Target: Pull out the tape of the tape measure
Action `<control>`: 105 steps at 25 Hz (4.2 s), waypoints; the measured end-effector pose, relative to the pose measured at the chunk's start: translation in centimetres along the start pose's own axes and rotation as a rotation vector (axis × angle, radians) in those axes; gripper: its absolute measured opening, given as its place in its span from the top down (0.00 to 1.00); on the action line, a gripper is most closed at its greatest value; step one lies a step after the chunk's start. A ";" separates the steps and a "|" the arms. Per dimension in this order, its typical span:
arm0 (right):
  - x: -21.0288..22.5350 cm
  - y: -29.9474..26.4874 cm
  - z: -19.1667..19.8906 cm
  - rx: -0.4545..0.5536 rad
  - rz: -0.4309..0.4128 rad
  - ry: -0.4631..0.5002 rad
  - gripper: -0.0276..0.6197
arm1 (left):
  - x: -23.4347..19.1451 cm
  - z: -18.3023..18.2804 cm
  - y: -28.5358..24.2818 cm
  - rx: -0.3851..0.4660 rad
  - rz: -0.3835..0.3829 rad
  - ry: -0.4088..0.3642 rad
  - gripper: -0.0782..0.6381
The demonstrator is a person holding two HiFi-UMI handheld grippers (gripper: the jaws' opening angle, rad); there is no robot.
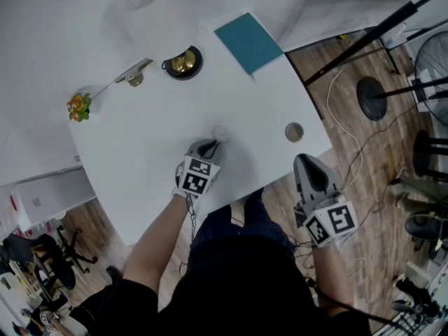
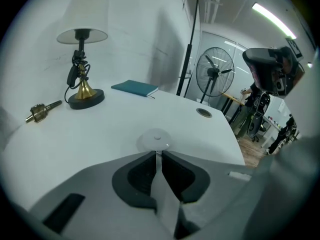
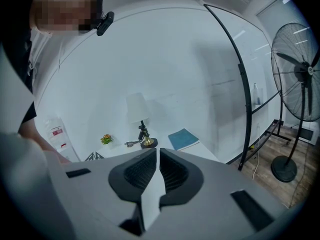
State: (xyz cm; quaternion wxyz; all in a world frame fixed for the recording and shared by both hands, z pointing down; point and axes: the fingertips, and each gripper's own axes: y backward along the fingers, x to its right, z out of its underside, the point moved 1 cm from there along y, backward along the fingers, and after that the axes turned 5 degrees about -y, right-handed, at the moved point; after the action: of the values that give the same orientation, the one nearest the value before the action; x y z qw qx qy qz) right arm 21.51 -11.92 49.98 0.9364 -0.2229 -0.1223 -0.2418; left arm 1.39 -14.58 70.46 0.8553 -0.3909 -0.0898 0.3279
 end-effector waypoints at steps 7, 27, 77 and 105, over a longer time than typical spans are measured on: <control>0.0 -0.2 0.1 -0.007 -0.012 0.003 0.92 | -0.6 -0.3 0.2 0.005 -0.002 0.087 0.86; -1.8 -4.2 1.9 -0.097 -0.107 0.076 0.93 | 0.7 -1.9 3.2 0.020 -0.002 -0.316 0.88; -13.3 -4.5 -0.4 -0.287 -0.594 0.900 0.60 | 10.0 -15.4 19.4 0.321 0.089 -0.625 0.88; -13.8 -3.6 0.2 -0.277 -0.600 0.910 0.60 | 10.9 -14.9 19.8 0.312 0.080 -0.633 0.88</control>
State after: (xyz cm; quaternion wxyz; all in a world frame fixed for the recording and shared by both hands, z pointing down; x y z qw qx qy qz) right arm 7.88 -9.11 46.81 0.7469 -0.1724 0.2689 -0.5832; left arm 6.22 -7.31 44.84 0.8210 -0.1381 -0.2837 0.4759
